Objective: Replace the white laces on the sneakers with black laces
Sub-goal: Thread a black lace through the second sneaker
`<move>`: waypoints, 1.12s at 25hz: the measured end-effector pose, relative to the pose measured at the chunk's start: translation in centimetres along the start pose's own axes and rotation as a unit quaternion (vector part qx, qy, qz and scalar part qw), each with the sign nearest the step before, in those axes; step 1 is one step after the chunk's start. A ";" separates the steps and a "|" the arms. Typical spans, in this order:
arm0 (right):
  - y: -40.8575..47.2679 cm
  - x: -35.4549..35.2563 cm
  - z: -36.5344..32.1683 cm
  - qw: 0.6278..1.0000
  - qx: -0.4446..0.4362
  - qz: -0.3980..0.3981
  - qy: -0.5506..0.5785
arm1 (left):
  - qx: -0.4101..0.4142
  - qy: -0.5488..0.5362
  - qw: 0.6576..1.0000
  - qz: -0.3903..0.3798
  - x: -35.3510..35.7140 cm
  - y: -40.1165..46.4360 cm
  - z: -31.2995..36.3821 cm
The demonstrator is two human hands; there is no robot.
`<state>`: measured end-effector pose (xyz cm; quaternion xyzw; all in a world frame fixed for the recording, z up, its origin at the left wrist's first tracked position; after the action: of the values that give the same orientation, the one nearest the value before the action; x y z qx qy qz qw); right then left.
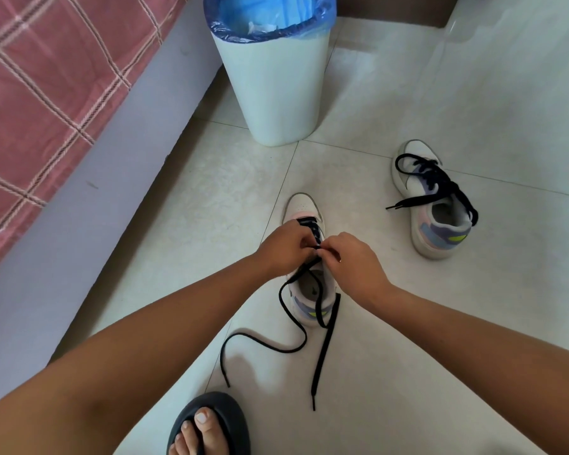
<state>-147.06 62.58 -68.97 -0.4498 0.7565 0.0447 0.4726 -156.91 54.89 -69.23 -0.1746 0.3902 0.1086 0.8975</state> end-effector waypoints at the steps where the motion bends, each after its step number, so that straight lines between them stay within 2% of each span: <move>1: 0.0 0.0 0.1 1.000 -0.001 -0.001 0.011 | -0.001 -0.020 1.000 -0.011 -0.2 0.2 -0.2; 6: 0.3 -0.2 0.5 0.994 0.041 -0.035 0.093 | -0.018 -0.106 0.991 -0.080 -1.2 0.6 -0.7; 10: 0.6 -0.5 0.2 0.989 0.046 -0.071 0.125 | -0.029 -0.086 0.992 -0.084 -0.9 0.8 -0.9; 13: 0.6 -0.3 0.1 0.988 0.038 -0.092 0.118 | -0.030 -0.056 0.997 -0.032 -1.0 0.5 -1.0; 15: 0.9 0.0 0.2 0.987 0.048 -0.110 0.105 | -0.080 -0.085 0.992 0.044 -1.3 -0.4 -2.1; 16: 1.2 0.1 0.4 0.985 0.064 -0.121 0.109 | -0.112 -0.105 0.987 0.055 -1.1 -1.1 -2.8; 19: 2.5 0.1 1.1 0.972 0.121 -0.145 0.141 | -0.162 -0.102 0.982 0.001 1.1 -3.0 -3.7; 20: 2.9 0.1 1.3 0.973 0.127 -0.137 0.136 | -0.162 -0.092 0.982 0.010 1.5 -3.2 -3.7; 22: 3.5 0.1 1.0 0.983 0.115 -0.102 0.103 | -0.145 -0.074 0.984 0.069 0.9 -2.8 -3.0; 24: 3.7 0.0 0.1 0.992 0.082 -0.069 0.066 | -0.100 -0.008 0.990 0.097 -0.2 -1.3 -2.0; 26: 4.1 0.0 -1.4 0.996 0.042 -0.050 -0.061 | -0.060 0.104 0.991 0.058 -0.6 0.5 -0.5; 28: 4.5 0.0 -3.4 0.968 -0.001 -0.039 -0.249 | -0.063 0.177 0.982 0.015 -0.6 1.6 0.8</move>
<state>-152.61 63.60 -68.69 -0.4544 0.5970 0.1368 0.6469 -157.31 56.58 -68.68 -0.2416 0.5377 0.1142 0.7997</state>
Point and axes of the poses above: each hand's wrist, its own y-axis towards the middle knuckle, its own x-axis out of the palm, z = x × y, the point moved 5 cm from there along y, towards the middle knuckle, and after that the axes turned 14 degrees about x, right-handed, at the moved point
